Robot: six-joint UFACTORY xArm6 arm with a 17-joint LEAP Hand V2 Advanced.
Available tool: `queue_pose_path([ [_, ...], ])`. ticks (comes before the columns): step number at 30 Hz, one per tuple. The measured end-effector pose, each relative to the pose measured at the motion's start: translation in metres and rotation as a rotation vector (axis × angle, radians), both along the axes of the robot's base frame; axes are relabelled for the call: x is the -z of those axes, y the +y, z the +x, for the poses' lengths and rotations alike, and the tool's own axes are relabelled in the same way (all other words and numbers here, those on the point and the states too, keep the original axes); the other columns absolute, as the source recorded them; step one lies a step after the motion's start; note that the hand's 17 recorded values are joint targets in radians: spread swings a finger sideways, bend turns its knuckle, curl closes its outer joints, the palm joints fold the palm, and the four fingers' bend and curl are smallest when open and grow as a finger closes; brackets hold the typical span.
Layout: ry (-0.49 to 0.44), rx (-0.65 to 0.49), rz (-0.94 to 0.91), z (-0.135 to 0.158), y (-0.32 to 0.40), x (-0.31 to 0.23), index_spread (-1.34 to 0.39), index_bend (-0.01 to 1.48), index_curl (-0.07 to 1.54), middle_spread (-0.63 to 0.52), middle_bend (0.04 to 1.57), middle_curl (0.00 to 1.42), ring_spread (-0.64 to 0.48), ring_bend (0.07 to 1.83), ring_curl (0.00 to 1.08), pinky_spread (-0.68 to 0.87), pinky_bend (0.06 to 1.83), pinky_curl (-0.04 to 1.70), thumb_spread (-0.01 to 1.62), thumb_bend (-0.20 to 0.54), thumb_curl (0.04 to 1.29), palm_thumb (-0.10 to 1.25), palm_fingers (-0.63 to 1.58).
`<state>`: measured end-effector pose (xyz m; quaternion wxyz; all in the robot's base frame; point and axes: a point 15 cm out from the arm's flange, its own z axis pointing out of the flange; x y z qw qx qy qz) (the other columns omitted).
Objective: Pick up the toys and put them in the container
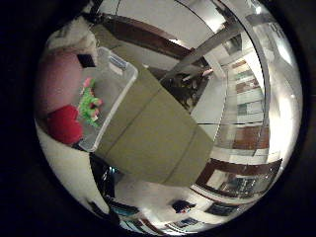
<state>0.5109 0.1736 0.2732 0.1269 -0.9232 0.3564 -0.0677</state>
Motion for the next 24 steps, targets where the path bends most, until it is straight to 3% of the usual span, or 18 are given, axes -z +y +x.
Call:
queue_pose_path([
  [10,-0.027,-0.022,0.023,-0.01,0.064,0.044,-0.24,1.12,0.83,-0.13,1.36,0.72,-0.23,1.34,0.78,-0.18,1.45,0.79,0.99,-0.026,0.66,1.0,1.07],
  [12,-0.056,-0.025,0.032,-0.005,0.07,0.045,-0.25,1.05,0.83,-0.14,1.32,0.71,-0.23,1.34,0.77,-0.19,1.46,0.8,1.0,-0.033,0.62,0.95,1.02],
  [15,-0.067,-0.038,0.025,-0.007,0.074,0.06,-0.32,0.73,0.78,-0.17,1.16,0.68,-0.23,1.31,0.73,-0.27,1.42,0.76,1.01,-0.039,0.54,0.83,0.68],
  [16,-0.06,-0.047,0.017,-0.01,0.073,0.066,-0.34,0.64,0.75,-0.19,1.04,0.65,-0.24,1.24,0.71,-0.3,1.39,0.75,1.02,-0.036,0.52,0.8,0.38],
  [18,-0.055,-0.057,0.007,-0.014,0.071,0.074,-0.39,0.63,0.68,-0.16,0.84,0.57,-0.2,1.01,0.62,-0.21,1.14,0.69,1.04,-0.038,0.48,0.74,-0.07],
  [20,-0.059,-0.069,0.001,-0.015,0.07,0.08,-0.41,0.55,0.57,-0.11,0.63,0.46,-0.07,0.7,0.47,0.03,0.88,0.55,1.05,-0.039,0.43,0.69,-0.19],
  [24,-0.033,-0.106,-0.019,-0.021,0.075,0.1,-0.43,0.32,0.43,-0.05,0.38,0.36,0.06,0.46,0.34,0.25,0.63,0.4,1.04,-0.037,0.37,0.6,-0.11],
])
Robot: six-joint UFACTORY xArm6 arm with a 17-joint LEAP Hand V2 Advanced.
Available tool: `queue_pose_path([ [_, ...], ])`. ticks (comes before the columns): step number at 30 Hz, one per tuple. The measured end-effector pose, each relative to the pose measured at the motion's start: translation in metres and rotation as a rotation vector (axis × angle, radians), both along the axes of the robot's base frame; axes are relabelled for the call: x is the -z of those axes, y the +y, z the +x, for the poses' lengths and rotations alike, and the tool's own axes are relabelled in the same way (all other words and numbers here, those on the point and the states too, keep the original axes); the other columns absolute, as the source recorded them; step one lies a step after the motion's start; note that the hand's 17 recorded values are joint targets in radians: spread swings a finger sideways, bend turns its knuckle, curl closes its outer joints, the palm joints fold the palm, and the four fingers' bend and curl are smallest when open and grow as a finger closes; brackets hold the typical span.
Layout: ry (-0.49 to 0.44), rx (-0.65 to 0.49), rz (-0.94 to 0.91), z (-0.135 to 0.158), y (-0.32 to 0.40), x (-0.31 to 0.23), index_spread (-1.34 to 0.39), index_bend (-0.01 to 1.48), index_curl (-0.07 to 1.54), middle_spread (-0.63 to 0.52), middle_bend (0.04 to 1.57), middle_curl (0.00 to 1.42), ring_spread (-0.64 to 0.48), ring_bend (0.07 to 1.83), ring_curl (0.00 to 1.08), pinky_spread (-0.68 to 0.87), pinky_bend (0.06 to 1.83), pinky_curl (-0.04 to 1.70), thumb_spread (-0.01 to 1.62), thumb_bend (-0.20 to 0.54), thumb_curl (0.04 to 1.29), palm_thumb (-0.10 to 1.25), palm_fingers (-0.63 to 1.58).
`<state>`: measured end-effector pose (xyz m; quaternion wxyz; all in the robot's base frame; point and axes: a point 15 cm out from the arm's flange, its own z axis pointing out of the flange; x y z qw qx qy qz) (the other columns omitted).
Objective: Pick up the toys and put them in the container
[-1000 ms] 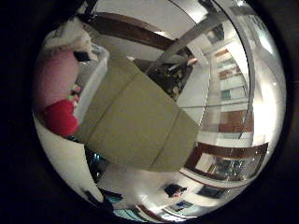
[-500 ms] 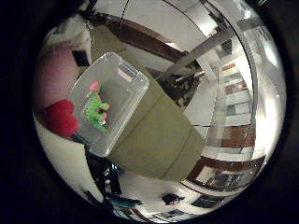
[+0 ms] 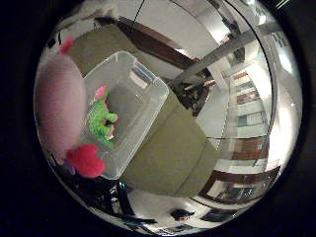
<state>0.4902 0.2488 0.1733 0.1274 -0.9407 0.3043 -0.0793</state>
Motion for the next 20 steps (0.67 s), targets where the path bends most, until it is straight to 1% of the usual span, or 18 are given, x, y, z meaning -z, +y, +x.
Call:
queue_pose_path([
  [3,0.026,-0.02,-0.013,-0.007,0.005,0.013,-0.45,0.22,0.38,-0.03,0.28,0.33,0.1,0.36,0.3,0.32,0.55,0.34,1.03,-0.03,0.34,0.56,-0.05],
  [7,0.05,-0.023,-0.025,-0.009,0.005,0.027,-0.45,0.18,0.35,-0.03,0.2,0.31,0.12,0.3,0.27,0.36,0.5,0.3,1.03,-0.027,0.32,0.54,0.0],
  [14,0.056,-0.011,-0.029,-0.004,-0.003,0.032,-0.45,0.18,0.32,-0.03,0.18,0.31,0.13,0.27,0.27,0.37,0.5,0.25,1.03,-0.025,0.31,0.55,0.03],
  [20,0.022,0.042,-0.02,0.019,-0.044,0.01,-0.45,0.18,0.32,-0.03,0.19,0.3,0.13,0.26,0.27,0.37,0.5,0.23,1.03,-0.025,0.3,0.55,0.04],
])
